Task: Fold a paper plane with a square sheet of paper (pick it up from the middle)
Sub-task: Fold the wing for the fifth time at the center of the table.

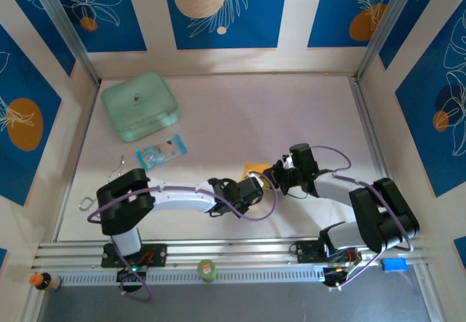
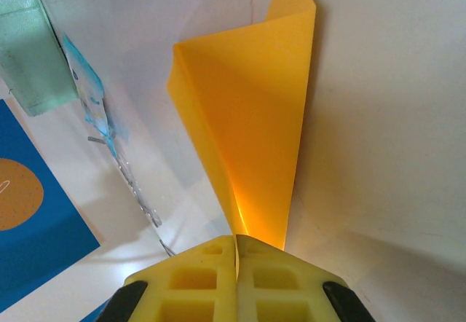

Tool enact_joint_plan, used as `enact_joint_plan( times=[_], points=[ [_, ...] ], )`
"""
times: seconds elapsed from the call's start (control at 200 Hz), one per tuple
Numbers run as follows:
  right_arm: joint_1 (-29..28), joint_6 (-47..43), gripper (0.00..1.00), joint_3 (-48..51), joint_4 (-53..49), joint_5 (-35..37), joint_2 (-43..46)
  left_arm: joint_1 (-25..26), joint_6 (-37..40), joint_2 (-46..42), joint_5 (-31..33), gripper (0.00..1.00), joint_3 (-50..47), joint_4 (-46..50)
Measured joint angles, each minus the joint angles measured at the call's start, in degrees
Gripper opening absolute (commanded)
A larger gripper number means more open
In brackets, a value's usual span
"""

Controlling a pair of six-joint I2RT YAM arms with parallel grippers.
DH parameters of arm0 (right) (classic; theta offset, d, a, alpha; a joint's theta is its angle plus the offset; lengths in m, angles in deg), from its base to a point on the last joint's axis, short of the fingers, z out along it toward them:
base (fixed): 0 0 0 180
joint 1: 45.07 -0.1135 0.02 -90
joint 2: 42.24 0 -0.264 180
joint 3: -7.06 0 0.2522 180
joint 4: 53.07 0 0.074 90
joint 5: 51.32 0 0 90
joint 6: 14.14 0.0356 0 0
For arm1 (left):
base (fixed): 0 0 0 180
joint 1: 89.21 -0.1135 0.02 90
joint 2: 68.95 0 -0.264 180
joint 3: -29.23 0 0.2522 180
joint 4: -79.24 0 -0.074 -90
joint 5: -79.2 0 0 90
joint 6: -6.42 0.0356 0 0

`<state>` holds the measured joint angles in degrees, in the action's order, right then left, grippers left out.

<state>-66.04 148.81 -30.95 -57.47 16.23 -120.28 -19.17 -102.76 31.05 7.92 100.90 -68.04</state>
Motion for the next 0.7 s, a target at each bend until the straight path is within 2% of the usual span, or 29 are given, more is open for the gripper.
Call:
enact_joint_plan(
  times=[0.185,0.32,0.51,0.7],
  points=[
    [0.0,0.0,0.02,0.0,0.0,0.0,0.0,0.0,0.0,0.9,0.0,0.11,0.0,0.0],
    [0.0,0.0,0.02,0.0,0.0,0.0,0.0,0.0,-0.2,0.9,0.0,0.10,0.0,0.0],
    [0.0,0.0,0.02,0.0,0.0,0.0,0.0,0.0,-0.4,0.9,0.2,0.22,0.0,0.0],
    [0.0,0.0,0.02,0.6,0.0,0.0,0.0,0.0,-0.4,-1.3,0.2,0.23,-0.9,-1.1]
  ],
)
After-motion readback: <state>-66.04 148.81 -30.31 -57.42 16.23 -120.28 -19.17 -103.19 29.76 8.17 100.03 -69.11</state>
